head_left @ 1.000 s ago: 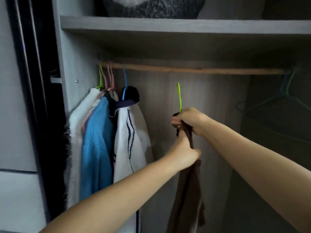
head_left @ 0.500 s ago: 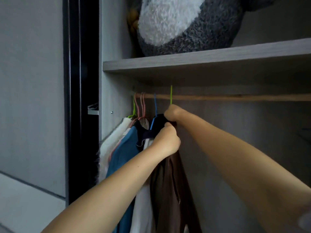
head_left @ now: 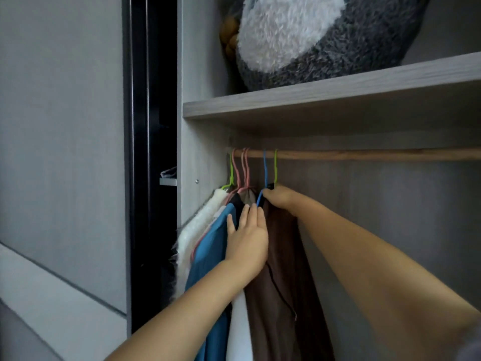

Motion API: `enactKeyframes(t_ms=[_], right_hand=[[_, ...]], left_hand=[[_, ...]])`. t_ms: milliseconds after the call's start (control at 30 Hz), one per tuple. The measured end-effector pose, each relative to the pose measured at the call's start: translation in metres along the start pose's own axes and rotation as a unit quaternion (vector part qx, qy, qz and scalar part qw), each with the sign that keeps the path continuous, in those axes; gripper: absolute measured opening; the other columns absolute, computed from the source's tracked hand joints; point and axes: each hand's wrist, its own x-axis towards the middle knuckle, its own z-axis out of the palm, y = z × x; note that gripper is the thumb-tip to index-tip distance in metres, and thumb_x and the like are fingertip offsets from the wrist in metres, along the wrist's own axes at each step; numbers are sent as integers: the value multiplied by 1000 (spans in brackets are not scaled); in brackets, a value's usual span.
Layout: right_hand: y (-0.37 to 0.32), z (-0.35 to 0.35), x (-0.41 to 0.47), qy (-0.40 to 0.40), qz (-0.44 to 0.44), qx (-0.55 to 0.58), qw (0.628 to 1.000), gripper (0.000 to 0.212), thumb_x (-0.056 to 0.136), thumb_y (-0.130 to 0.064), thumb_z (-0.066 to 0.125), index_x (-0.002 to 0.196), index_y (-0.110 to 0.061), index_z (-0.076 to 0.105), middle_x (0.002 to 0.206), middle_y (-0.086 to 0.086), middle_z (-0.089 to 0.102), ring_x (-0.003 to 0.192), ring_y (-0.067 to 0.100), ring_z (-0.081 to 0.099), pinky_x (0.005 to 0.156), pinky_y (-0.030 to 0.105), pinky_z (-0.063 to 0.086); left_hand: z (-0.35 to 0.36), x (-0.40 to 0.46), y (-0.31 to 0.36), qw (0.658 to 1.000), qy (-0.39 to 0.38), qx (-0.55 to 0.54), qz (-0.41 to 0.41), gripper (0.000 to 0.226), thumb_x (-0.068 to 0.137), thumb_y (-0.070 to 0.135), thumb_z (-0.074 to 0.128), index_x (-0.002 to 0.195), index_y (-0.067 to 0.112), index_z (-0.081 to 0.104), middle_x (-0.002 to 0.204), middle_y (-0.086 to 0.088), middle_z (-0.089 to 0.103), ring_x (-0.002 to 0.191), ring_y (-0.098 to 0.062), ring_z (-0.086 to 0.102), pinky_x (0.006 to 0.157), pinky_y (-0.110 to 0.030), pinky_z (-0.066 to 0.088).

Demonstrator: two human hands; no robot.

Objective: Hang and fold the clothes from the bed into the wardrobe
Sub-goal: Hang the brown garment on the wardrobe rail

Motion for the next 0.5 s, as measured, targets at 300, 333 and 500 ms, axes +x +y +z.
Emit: enactKeyframes(t_ms=[300,333,500], right_hand=[[9,3,-56,22,24,7,999,65,102,-46,27,153,-10,9,154,22,26,140,36,28,114,41,24],[19,-2,-65,47,27,-22,998,62,102,-45,26,152,-11,13,153,21,27,140,37,28,114,46,24],[101,-34,-137,203,-21,-253,946,42,102,-34,32,138,-15,40,141,12,43,129,32,38,111,52,20]], left_hand=[[-23,-16,4,997,47,-21,55,59,96,16,41,151,11,19,158,-8,14,147,-22,5,118,-48,7],[-24,-20,5,996,55,-28,69,55,96,18,40,149,13,24,156,-8,19,145,-22,10,118,-46,11],[-16,-42,26,984,101,-62,136,48,95,19,43,143,20,37,152,-4,28,142,-20,19,117,-47,11]])
